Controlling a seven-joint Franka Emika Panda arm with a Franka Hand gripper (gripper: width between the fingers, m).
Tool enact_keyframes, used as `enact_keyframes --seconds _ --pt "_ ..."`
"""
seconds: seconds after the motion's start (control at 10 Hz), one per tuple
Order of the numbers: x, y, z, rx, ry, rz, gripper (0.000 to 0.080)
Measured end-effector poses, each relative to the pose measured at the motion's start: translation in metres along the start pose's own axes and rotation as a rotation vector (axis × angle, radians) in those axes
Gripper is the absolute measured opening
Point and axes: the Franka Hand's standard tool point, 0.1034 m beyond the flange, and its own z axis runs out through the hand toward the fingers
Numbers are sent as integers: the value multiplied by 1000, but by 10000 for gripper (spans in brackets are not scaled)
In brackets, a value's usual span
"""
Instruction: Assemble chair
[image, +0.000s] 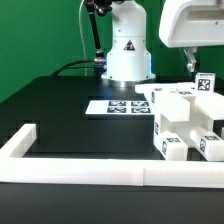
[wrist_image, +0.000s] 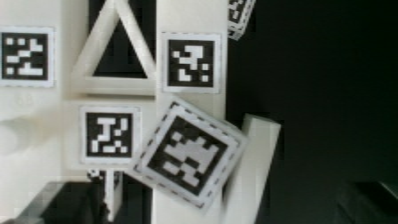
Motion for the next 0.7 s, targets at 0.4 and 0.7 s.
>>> enact_keyframes --seconds 0.4,0.7 --pt "-4 4 3 3 -12 -348 649" --pt "-5 10 3 -14 -16 -515 649"
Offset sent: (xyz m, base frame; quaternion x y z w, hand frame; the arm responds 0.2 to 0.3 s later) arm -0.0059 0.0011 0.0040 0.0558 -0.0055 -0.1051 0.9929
